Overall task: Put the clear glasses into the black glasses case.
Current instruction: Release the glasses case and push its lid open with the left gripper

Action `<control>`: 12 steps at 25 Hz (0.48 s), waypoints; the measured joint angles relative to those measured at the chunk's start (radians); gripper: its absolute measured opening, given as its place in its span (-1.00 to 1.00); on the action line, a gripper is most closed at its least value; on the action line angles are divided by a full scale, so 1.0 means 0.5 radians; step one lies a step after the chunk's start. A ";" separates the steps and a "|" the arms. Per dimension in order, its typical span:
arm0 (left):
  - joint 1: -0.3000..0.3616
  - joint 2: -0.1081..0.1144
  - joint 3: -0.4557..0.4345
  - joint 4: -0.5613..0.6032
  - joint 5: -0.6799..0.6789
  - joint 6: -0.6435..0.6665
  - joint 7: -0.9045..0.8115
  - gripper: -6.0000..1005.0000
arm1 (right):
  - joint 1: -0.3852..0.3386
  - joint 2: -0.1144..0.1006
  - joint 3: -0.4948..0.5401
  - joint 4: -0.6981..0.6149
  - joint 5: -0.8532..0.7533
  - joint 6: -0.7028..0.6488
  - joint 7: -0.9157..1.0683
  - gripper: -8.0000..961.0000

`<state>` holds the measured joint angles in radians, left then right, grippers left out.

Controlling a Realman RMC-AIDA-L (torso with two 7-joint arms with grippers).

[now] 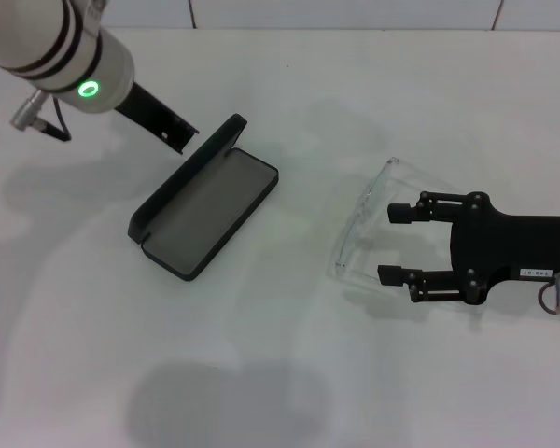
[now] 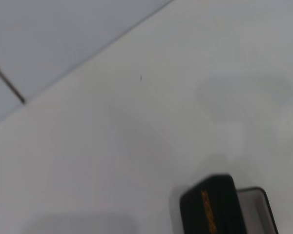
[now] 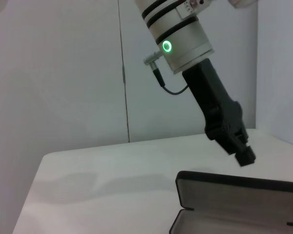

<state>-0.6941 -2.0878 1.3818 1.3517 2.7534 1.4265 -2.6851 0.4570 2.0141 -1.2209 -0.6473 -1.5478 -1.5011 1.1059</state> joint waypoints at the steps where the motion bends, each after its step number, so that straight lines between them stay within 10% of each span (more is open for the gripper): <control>1: 0.001 0.000 0.004 0.018 0.001 -0.016 0.044 -0.69 | 0.000 0.000 0.000 0.000 0.001 0.001 0.000 0.53; 12: 0.038 -0.002 0.015 0.124 -0.057 -0.042 0.140 -0.88 | -0.017 0.003 0.000 0.000 0.008 0.002 -0.002 0.53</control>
<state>-0.6752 -2.0887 1.3893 1.4138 2.7248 1.4054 -2.6150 0.4484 2.0157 -1.2210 -0.6473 -1.5440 -1.5001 1.1049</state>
